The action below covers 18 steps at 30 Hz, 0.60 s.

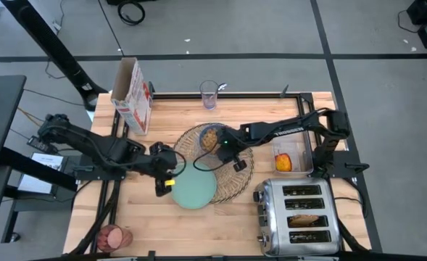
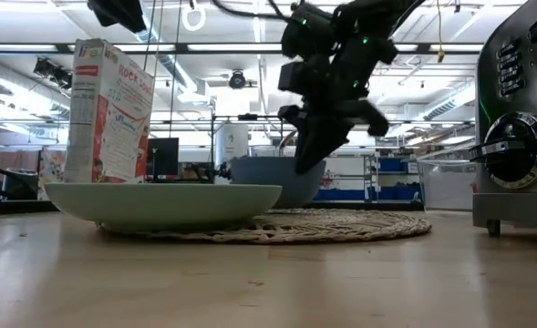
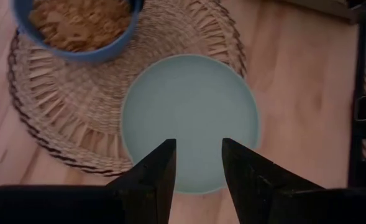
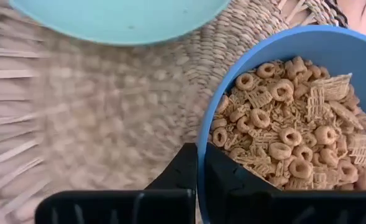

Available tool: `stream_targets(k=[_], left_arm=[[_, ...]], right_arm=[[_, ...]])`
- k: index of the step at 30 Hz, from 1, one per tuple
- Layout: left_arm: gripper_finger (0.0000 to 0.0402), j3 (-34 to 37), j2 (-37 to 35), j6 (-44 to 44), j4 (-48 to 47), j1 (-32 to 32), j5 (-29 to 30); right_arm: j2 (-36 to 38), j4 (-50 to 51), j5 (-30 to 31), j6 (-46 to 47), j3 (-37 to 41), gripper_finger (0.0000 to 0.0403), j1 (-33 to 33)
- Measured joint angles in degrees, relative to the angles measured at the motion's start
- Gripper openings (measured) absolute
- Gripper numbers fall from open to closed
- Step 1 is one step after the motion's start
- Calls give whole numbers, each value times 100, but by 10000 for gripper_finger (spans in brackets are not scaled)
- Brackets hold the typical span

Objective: Arrange a breakfast setting
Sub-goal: Adjust the bowl on the table mat

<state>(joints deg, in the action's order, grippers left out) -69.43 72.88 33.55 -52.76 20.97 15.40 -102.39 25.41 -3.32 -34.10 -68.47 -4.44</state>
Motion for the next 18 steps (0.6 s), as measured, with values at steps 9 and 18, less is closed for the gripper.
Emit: stream_targets(k=[9, 18], left_arm=[[137, 0, 5, -21, -93, -378, 4], [137, 0, 11, 36, -41, -549, -9]], right_arm=[[250, 785, 41, 401, 0, 17, 288], [122, 587, 71, 649, 0, 23, 349]])
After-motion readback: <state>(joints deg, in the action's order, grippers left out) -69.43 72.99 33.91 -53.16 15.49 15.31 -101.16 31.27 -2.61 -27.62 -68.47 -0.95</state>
